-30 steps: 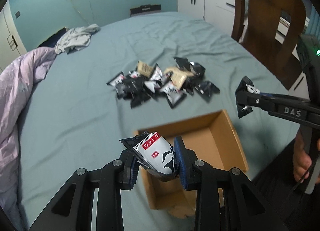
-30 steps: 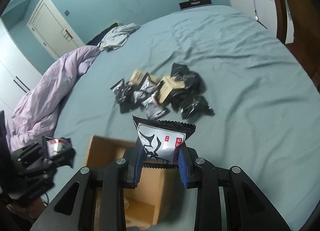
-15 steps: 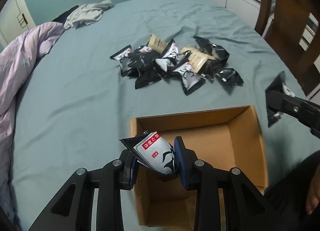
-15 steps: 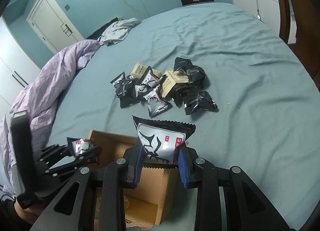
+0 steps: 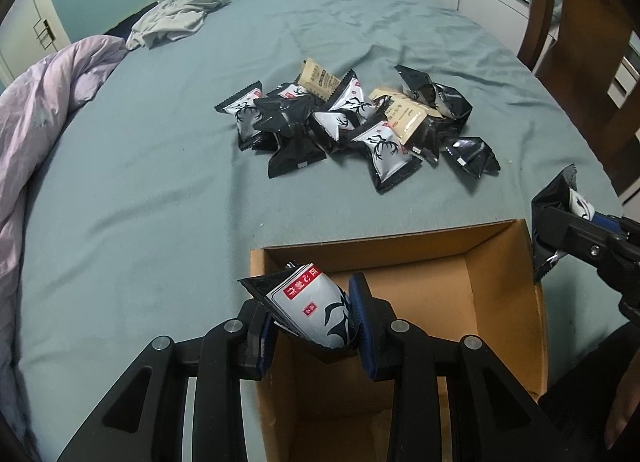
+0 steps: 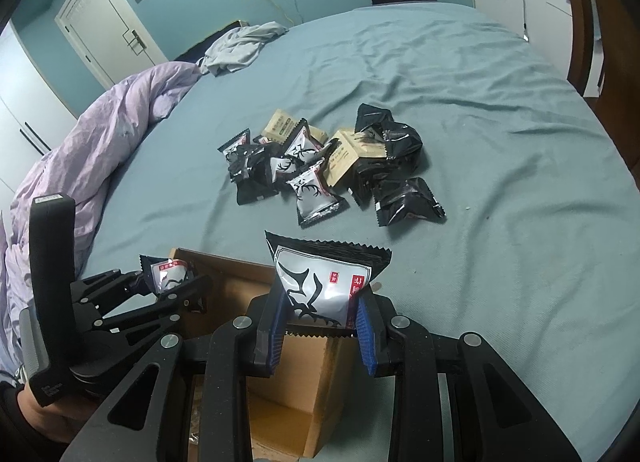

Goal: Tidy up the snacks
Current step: 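Lower both held packets into the cardboard box and open both tools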

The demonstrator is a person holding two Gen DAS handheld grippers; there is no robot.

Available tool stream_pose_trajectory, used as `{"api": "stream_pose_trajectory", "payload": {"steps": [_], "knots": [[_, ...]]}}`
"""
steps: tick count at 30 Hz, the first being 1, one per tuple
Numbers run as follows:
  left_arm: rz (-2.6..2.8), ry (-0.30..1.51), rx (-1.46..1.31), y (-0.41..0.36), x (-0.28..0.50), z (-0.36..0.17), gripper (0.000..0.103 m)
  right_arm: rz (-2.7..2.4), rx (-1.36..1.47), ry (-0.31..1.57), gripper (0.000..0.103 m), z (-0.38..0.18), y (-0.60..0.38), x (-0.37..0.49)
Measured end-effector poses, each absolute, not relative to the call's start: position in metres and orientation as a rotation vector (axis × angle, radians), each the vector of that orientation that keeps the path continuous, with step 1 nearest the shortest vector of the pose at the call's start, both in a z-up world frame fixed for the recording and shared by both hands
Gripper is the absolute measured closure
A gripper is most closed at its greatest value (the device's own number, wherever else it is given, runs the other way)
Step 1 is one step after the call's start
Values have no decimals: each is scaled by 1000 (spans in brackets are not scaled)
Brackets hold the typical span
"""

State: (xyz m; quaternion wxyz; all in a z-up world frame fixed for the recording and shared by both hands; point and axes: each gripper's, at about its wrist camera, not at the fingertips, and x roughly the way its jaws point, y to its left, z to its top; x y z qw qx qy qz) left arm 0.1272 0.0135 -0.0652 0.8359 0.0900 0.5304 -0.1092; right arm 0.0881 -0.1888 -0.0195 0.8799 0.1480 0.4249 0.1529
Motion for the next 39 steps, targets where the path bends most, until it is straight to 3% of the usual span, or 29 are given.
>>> {"api": "stream_pose_trajectory", "payload": {"steps": [19,21,23,28,39], "knots": [[-271,1158,151,13,129,-60,58,294,285,893,74,-22,-184,90],[-282,1151,137,15,129,-55,53,289,277,890,74,-22,-183,89],[-332,1159,135,14,130,-47,35,286,270,888,74,-22,-182,87],[-296,1058,123,42,133,-11,18,279,252,891,74,-20,-179,86],[-111,1000,55,114,140,15,18,395,181,1062,74,-20,-104,101]]}}
